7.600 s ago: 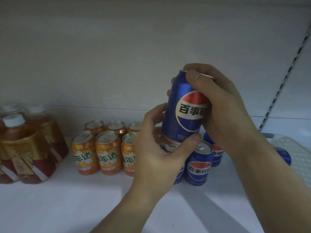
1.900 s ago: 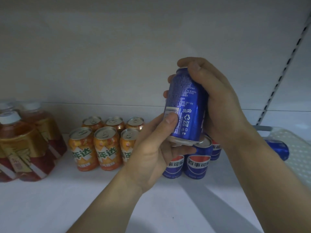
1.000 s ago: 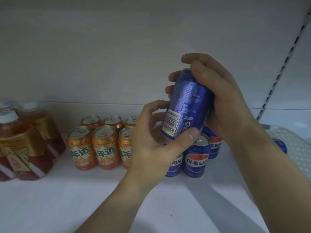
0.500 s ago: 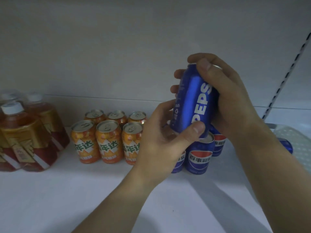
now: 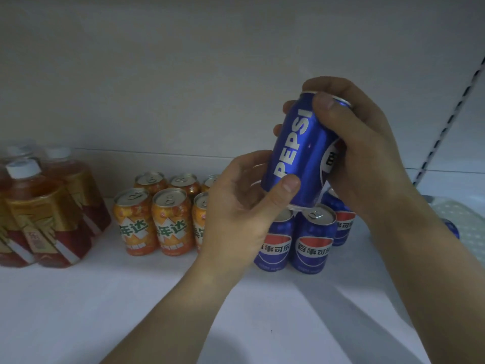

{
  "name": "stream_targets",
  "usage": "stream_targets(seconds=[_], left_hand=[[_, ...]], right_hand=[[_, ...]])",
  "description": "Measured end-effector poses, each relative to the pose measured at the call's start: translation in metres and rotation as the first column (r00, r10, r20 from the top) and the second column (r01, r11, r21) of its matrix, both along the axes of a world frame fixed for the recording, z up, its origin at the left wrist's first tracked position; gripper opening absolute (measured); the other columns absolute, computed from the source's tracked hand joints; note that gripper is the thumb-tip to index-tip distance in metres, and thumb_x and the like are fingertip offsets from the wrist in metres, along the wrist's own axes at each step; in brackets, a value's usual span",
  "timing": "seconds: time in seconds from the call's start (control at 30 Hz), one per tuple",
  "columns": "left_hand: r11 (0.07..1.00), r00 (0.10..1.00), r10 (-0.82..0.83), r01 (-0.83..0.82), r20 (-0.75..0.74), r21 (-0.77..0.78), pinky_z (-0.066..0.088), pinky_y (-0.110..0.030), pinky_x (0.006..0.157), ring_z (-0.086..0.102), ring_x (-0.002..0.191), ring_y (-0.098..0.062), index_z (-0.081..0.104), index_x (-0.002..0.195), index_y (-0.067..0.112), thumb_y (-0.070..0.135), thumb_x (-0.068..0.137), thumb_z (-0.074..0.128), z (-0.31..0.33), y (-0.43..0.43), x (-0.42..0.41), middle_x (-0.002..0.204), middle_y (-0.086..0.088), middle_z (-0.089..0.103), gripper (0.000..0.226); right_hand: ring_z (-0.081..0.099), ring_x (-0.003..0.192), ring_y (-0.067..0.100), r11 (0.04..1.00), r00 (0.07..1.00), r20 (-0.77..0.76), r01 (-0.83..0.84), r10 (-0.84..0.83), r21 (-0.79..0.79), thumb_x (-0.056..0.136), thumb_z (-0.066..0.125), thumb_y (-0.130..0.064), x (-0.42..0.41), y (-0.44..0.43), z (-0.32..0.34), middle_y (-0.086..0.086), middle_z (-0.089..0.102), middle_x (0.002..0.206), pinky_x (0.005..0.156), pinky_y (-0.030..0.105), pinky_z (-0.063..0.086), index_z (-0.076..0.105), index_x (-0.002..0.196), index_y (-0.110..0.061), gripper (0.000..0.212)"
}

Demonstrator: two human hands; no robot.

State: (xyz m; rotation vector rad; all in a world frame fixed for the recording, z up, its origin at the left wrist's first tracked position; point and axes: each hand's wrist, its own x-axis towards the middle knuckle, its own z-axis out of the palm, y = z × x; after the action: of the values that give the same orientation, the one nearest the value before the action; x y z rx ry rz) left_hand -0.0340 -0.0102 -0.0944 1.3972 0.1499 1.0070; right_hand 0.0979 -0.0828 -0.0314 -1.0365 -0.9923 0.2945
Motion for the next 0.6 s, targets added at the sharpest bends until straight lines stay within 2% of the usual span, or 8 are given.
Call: stream_targets(seconds=[0.1, 0.17, 0.27, 0.4, 0.47, 0.6], left_hand=[[0.982, 0.994, 0.094, -0.083, -0.056, 0.171, 0.06, -0.028, 0.082, 0.069, 0.109, -0.014, 0.052, 0.127, 0.022, 0.021, 0.066, 0.092, -0.0007, -0.004, 0.001, 0.123, 0.004, 0.067, 0.073], [0.964, 0.984, 0.166, -0.149, -0.062, 0.218, 0.06, -0.025, 0.08, 0.07, 0.105, -0.009, 0.05, 0.128, 0.026, 0.02, 0.062, 0.094, -0.0028, -0.0061, 0.0018, 0.12, 0.01, 0.067, 0.079], [0.984, 0.993, 0.103, -0.095, -0.051, 0.151, 0.06, -0.023, 0.079, 0.072, 0.103, -0.009, 0.052, 0.128, 0.026, 0.016, 0.07, 0.087, -0.0012, -0.0042, 0.0012, 0.115, 0.008, 0.072, 0.069], [0.995, 0.995, -0.095, 0.097, -0.043, 0.039, 0.059, -0.025, 0.081, 0.073, 0.105, -0.012, 0.05, 0.127, 0.027, 0.025, 0.069, 0.081, 0.0011, -0.0038, -0.0018, 0.112, 0.008, 0.075, 0.065], [0.995, 0.995, -0.088, 0.089, -0.039, 0.033, 0.059, -0.023, 0.08, 0.072, 0.104, -0.012, 0.05, 0.127, 0.027, 0.023, 0.068, 0.079, 0.0014, -0.0051, -0.0013, 0.114, 0.007, 0.075, 0.066], [0.997, 0.997, 0.021, -0.016, -0.073, 0.075, 0.061, -0.025, 0.077, 0.073, 0.102, -0.009, 0.052, 0.127, 0.032, 0.03, 0.061, 0.083, 0.0028, -0.0062, 0.0013, 0.119, 0.008, 0.071, 0.073]], right_hand=[[0.064, 0.109, 0.054, 0.999, 1.0, 0.009, -0.013, 0.013, 0.031, 0.089, 0.066, -0.021, -0.0026, 0.0014, -0.002, 0.031, 0.066, 0.119, 0.093, 0.062, 0.056, 0.064, 0.114, -0.013, 0.026], [0.067, 0.107, 0.051, 0.999, 1.0, 0.022, -0.021, 0.02, 0.032, 0.089, 0.066, -0.021, -0.0037, 0.0031, -0.0027, 0.029, 0.068, 0.118, 0.094, 0.06, 0.056, 0.064, 0.115, -0.013, 0.028], [0.068, 0.103, 0.042, 0.996, 0.997, 0.019, -0.08, 0.08, 0.025, 0.092, 0.063, -0.023, -0.0019, 0.0026, -0.0007, 0.024, 0.068, 0.116, 0.094, 0.056, 0.056, 0.061, 0.123, -0.009, 0.034], [0.064, 0.11, 0.054, 0.997, 0.997, 0.044, -0.069, 0.068, 0.028, 0.094, 0.061, -0.024, 0.0005, 0.0012, 0.0008, 0.028, 0.066, 0.121, 0.097, 0.066, 0.053, 0.062, 0.121, -0.008, 0.031], [0.065, 0.109, 0.053, 0.999, 0.997, 0.062, -0.038, 0.035, 0.039, 0.094, 0.062, -0.023, -0.0011, 0.0022, 0.0012, 0.026, 0.068, 0.12, 0.096, 0.067, 0.054, 0.065, 0.115, -0.012, 0.024], [0.073, 0.099, 0.034, 1.0, 0.998, 0.063, 0.017, -0.017, 0.011, 0.092, 0.067, -0.028, -0.0038, 0.0046, -0.0002, 0.013, 0.073, 0.108, 0.085, 0.05, 0.061, 0.068, 0.109, -0.018, 0.02]])
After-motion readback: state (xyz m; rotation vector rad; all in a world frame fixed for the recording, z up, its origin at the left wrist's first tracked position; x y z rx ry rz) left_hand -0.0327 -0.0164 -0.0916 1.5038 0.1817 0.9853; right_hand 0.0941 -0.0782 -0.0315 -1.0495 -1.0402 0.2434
